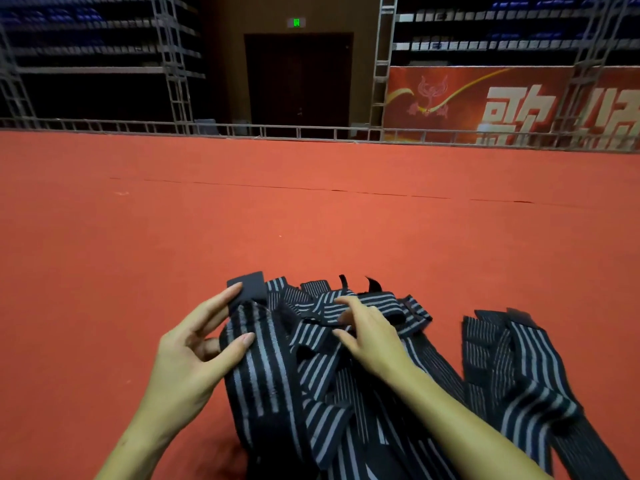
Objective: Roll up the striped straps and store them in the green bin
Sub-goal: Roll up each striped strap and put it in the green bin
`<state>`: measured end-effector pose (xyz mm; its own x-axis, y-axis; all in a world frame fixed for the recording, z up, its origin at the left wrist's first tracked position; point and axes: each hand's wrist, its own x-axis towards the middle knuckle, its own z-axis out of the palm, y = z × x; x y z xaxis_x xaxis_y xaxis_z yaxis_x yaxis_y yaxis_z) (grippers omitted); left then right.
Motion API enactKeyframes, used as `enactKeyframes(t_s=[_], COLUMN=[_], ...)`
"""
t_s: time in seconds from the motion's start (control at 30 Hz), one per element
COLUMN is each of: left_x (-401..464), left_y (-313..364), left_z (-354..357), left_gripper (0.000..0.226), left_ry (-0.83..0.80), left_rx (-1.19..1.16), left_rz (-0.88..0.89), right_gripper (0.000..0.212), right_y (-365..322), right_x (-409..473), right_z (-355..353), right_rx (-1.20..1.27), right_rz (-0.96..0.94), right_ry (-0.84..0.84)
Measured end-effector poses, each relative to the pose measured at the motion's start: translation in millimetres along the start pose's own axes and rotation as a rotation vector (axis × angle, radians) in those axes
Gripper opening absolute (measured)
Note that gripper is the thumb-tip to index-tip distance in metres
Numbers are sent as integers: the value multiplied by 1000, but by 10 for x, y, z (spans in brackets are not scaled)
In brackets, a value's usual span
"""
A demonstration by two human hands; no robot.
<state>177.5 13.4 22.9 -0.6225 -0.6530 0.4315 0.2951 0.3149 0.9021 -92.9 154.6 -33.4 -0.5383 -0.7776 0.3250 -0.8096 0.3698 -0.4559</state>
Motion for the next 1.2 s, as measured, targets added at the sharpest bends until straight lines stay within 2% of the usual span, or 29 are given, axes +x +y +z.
enactKeyframes(t_s=[0.23, 0.37, 0.5, 0.63, 0.83, 1.0, 1.2], left_x=[117, 162, 185, 188, 146, 11, -255], left_y=[-220, -223, -177, 65, 580, 1002, 1174], left_z=[-48, -69, -12, 148, 432, 854, 1221], left_gripper=[64, 63, 62, 61, 70, 81, 43], left_ry=[-25, -14, 13, -12, -132, -273, -408], left_rx=[69, 95, 62, 96, 136, 86, -4], left_rz=[-18, 0, 6, 43, 119, 180, 170], right_gripper=[56, 51, 52, 56, 52, 48, 44], right_y=[-51, -83, -253, -624, -1248, -1658, -1597], right_x=[589, 652, 463, 89, -511, -943, -1360], right_z=[528, 543, 35, -861, -2041, -2519, -2614], right_rx=[-173, -91, 367, 606, 758, 783, 784], right_rz=[-32, -52, -19, -44, -153, -239, -184], right_ry=[-7, 59, 217, 304, 340, 271, 229])
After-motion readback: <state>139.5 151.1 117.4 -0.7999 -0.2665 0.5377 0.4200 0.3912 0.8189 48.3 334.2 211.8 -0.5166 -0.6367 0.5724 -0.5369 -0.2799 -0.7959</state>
